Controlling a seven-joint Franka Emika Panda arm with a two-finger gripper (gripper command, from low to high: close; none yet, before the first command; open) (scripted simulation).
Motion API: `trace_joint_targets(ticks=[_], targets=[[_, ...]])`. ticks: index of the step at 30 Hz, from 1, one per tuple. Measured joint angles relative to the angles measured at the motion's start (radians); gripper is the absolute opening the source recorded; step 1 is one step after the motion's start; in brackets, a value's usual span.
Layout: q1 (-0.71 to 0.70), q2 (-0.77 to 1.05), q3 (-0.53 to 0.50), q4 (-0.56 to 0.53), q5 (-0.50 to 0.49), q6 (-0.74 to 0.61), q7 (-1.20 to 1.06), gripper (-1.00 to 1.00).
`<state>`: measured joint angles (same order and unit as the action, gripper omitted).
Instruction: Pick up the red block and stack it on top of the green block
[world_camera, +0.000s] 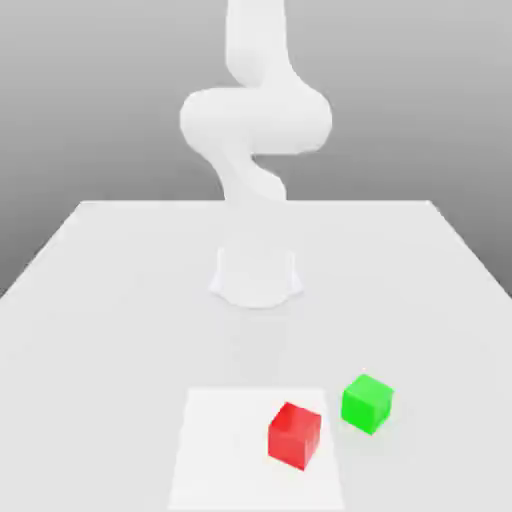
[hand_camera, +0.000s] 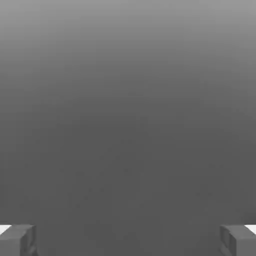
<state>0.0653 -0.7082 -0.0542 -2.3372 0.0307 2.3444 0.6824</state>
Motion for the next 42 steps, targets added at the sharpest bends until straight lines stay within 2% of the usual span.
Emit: trace_joint_targets(ticks=[7,13,17,23,30,31,38,42], targets=[[0.165,0.268,-0.123,-0.106,0.093,0.127,-0.342,0.00],[0.254,0.491,-0.168,-0.194,0.154,0.232,-0.614,0.00],[0.281,0.631,-0.167,-0.255,0.150,0.306,-0.764,0.00],[0.293,0.808,-0.173,-0.326,0.046,0.425,-0.879,0.00],[0.234,0.995,-0.090,-0.302,0.150,0.577,-0.968,0.00],[0.227,1.009,-0.081,-0.301,0.157,0.589,-0.973,-1.00],[0.229,1.006,-0.083,-0.301,0.158,0.585,-0.974,-1.00],[0.259,0.913,-0.127,-0.314,0.089,0.510,-0.924,-1.00]])
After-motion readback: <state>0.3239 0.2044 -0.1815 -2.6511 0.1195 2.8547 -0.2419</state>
